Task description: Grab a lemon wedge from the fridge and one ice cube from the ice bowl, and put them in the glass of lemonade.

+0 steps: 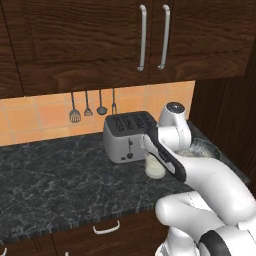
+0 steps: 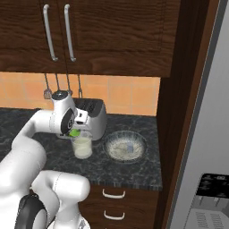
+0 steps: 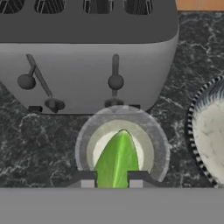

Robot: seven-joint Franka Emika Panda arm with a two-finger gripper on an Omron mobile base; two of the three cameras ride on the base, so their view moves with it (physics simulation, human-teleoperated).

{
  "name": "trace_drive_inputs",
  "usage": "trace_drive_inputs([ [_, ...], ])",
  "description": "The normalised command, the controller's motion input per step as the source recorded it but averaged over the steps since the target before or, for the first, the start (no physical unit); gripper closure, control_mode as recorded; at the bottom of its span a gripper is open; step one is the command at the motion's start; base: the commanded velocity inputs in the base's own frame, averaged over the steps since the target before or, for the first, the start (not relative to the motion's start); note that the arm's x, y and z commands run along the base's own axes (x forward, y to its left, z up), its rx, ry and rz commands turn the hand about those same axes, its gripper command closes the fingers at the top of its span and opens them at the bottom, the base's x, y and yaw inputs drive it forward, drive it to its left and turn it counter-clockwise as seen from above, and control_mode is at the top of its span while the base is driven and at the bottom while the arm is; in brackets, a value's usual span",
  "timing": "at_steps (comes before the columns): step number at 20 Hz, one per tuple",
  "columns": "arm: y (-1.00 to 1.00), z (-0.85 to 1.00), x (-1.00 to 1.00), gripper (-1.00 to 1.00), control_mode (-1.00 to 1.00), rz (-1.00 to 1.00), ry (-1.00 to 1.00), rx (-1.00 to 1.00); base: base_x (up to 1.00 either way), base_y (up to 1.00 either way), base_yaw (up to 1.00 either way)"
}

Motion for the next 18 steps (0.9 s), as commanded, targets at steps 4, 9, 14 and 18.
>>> trace_drive_inputs([
  [4, 0.00, 0.00, 0.36, 1.00, -1.00, 0.00, 0.00, 0.00, 0.00, 0.00, 0.00],
  [9, 0.03, 0.00, 0.23, 1.00, -1.00, -0.01, 0.00, 0.00, 0.00, 0.00, 0.00],
  [14, 0.09, -0.09, 0.06, 1.00, -1.00, -0.02, -0.02, 0.00, 0.00, 0.00, 0.00],
  [18, 0.01, -0.19, -0.01, 1.00, -1.00, 0.00, -0.04, 0.00, 0.00, 0.00, 0.00],
])
